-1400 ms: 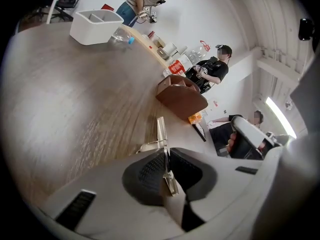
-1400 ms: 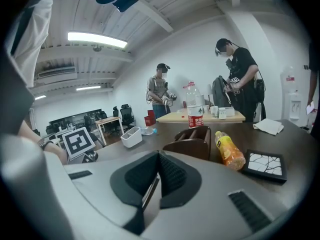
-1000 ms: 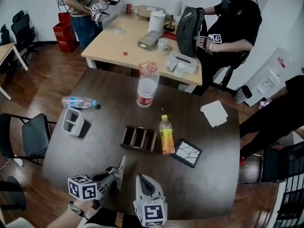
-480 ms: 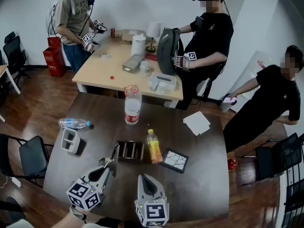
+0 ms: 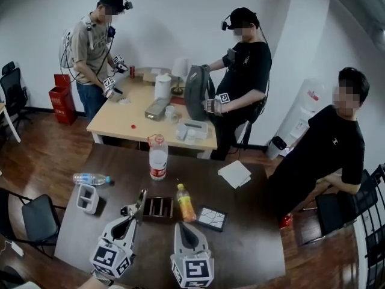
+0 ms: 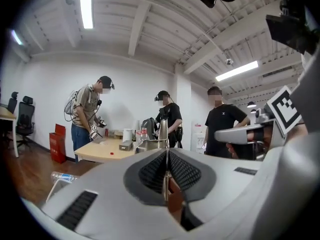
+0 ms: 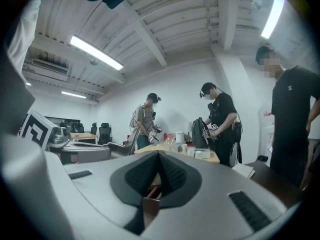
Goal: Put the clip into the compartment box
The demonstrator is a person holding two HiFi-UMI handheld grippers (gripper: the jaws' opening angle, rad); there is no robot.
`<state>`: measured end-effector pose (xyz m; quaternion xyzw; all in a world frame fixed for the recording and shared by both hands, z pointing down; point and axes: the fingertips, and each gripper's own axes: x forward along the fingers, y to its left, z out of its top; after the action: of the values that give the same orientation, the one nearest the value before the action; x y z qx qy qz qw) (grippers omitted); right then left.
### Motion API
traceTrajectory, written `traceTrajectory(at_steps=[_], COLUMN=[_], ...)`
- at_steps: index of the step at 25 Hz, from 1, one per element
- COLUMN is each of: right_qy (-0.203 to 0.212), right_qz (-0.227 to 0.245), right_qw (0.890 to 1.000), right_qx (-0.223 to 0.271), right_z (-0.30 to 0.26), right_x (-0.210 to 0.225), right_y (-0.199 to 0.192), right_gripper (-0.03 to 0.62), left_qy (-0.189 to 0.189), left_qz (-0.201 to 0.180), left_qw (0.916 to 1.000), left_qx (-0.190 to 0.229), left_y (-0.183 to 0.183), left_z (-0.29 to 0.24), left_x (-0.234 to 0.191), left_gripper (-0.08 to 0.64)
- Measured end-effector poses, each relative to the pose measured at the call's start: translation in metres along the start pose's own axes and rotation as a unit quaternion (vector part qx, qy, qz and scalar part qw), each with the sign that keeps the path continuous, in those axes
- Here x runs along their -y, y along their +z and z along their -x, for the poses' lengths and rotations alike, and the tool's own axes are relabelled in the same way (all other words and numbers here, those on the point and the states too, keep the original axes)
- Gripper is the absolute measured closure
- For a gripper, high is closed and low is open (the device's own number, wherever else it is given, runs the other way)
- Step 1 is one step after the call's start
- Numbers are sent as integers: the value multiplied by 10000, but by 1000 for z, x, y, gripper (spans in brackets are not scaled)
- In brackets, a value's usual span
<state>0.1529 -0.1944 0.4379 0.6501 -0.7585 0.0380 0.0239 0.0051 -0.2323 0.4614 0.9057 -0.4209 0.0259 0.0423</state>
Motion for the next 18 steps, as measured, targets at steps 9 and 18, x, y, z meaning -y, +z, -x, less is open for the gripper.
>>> traceTrajectory(at_steps=[9, 18], right_qy=[-19, -91], right_qz=[73, 45], right_qw=[9999, 9999], right_qx=[106, 58], right_z=[3, -1], right_x=[2, 10], right_y=[9, 1], right_gripper=[594, 594], left_qy=[-70, -28], left_qz=[-76, -89], left_qw=[9999, 10000], left_qx=[68, -3], left_y=[9, 2], left_z=[-1, -15], left_x=[11, 5], left_gripper=[538, 538])
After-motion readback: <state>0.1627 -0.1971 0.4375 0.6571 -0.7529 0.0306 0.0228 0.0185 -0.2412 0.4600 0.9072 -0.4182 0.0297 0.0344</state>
